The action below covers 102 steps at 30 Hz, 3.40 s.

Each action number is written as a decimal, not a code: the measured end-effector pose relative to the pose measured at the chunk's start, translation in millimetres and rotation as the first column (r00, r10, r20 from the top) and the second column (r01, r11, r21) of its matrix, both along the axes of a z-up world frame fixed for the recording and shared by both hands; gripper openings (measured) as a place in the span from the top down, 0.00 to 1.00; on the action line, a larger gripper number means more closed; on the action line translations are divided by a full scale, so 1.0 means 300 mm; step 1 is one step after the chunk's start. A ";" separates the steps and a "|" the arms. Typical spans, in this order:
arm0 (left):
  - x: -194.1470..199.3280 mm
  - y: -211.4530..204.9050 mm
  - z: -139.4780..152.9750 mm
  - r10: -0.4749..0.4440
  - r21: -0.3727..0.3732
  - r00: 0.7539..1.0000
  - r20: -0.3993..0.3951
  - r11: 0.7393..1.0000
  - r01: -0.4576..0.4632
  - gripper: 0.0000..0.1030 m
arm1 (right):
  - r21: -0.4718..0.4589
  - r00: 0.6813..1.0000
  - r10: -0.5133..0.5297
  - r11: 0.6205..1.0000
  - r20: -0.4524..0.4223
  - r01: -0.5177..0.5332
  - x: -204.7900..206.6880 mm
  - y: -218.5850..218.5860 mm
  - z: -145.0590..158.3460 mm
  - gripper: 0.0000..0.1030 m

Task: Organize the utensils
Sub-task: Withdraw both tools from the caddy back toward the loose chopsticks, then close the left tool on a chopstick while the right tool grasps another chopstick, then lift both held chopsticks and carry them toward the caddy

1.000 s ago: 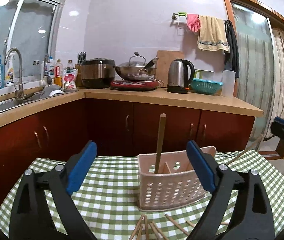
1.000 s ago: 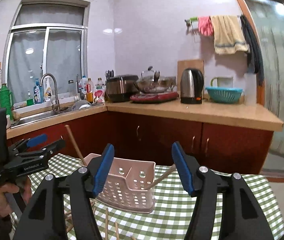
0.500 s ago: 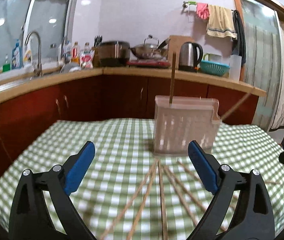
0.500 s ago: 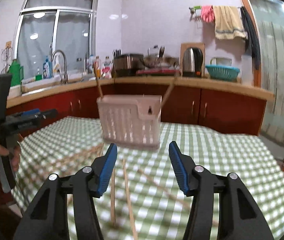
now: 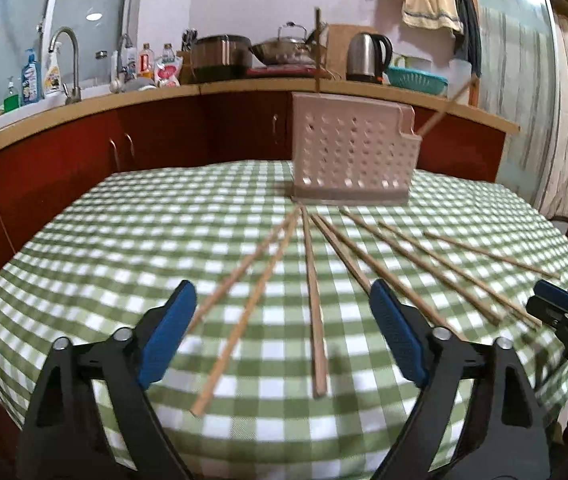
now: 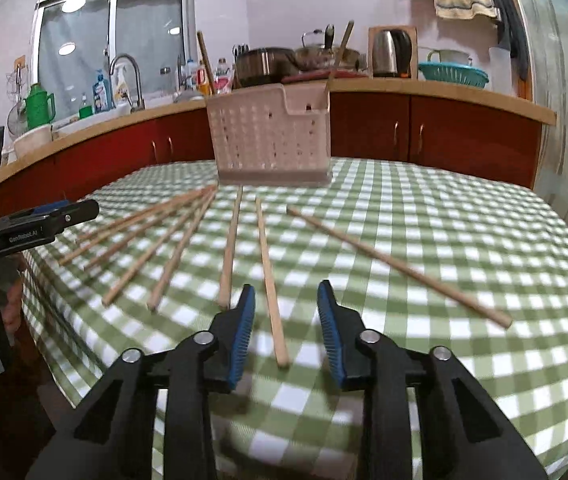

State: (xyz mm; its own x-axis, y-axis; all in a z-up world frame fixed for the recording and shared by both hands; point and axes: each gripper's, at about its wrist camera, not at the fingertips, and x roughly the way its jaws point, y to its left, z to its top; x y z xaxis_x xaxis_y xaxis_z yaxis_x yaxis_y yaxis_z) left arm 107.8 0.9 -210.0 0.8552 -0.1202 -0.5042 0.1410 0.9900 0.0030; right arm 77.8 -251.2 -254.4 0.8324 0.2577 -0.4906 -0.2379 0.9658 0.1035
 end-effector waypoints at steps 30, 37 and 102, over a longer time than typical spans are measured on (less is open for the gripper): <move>-0.027 -0.041 -0.131 -0.068 0.030 0.995 -0.075 0.997 0.070 0.83 | -0.008 1.000 0.016 1.000 -0.015 -0.016 -0.011 -0.003 -0.044 0.93; -0.042 -0.047 -0.125 -0.075 0.060 0.994 -0.074 0.995 0.080 0.93 | -0.004 1.000 0.005 1.000 0.007 -0.005 -0.023 -0.009 -0.018 0.94; 0.061 -0.016 0.452 -0.080 0.030 0.980 0.180 0.997 0.076 0.93 | 0.110 0.962 -0.041 0.994 0.271 0.012 0.055 -0.002 0.522 0.94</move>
